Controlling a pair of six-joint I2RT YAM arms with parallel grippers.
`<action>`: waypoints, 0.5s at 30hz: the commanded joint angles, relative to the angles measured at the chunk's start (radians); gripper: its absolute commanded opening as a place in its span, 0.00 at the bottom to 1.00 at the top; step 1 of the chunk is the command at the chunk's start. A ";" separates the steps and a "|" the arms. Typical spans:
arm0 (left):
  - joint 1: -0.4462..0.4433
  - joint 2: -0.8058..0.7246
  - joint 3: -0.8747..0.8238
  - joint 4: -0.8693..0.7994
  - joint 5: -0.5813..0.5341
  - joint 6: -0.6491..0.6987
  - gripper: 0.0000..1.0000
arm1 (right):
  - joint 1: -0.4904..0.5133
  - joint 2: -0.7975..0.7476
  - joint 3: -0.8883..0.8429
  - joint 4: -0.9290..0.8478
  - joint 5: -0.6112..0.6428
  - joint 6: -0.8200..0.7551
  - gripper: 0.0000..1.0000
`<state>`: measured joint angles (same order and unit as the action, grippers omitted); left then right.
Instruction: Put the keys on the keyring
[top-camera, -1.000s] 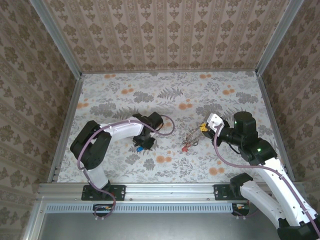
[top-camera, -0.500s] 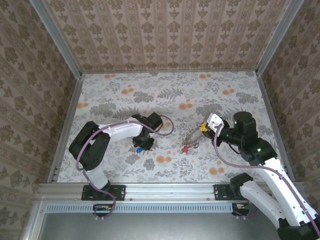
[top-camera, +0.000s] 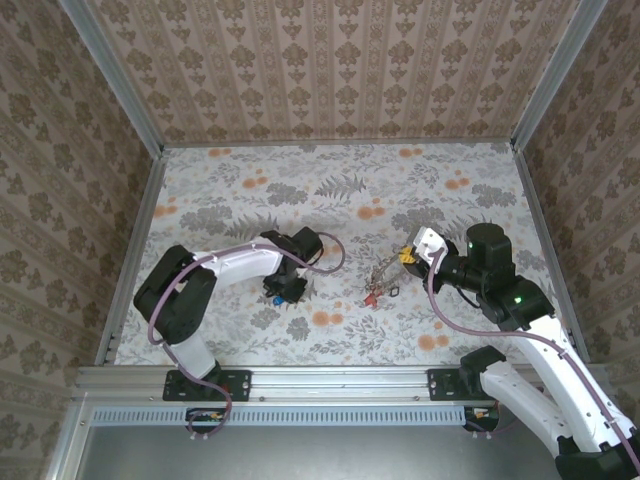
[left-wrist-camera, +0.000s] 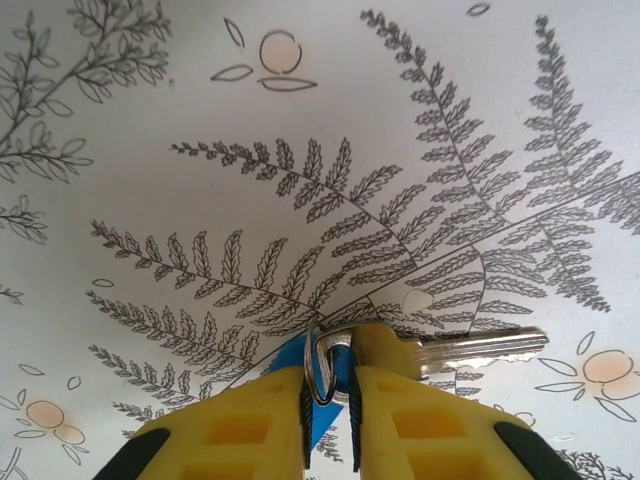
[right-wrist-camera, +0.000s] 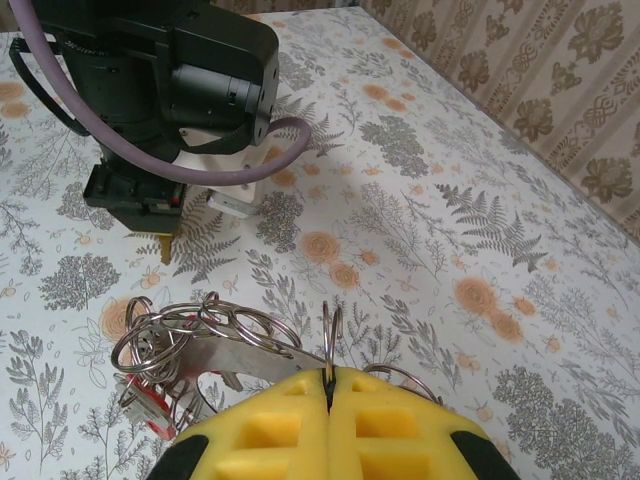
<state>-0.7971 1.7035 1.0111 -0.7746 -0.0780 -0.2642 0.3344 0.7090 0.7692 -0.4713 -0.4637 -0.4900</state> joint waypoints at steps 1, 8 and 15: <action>0.002 -0.017 -0.018 -0.020 0.008 -0.035 0.18 | 0.009 -0.010 0.015 0.064 -0.026 0.026 0.00; 0.001 -0.016 -0.007 -0.011 -0.010 -0.027 0.11 | 0.014 -0.004 0.014 0.075 -0.029 0.030 0.00; 0.004 -0.016 0.004 -0.004 -0.016 -0.011 0.19 | 0.019 -0.002 0.016 0.072 -0.029 0.030 0.00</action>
<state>-0.7967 1.7023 1.0073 -0.7715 -0.0795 -0.2729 0.3450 0.7090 0.7692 -0.4675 -0.4641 -0.4713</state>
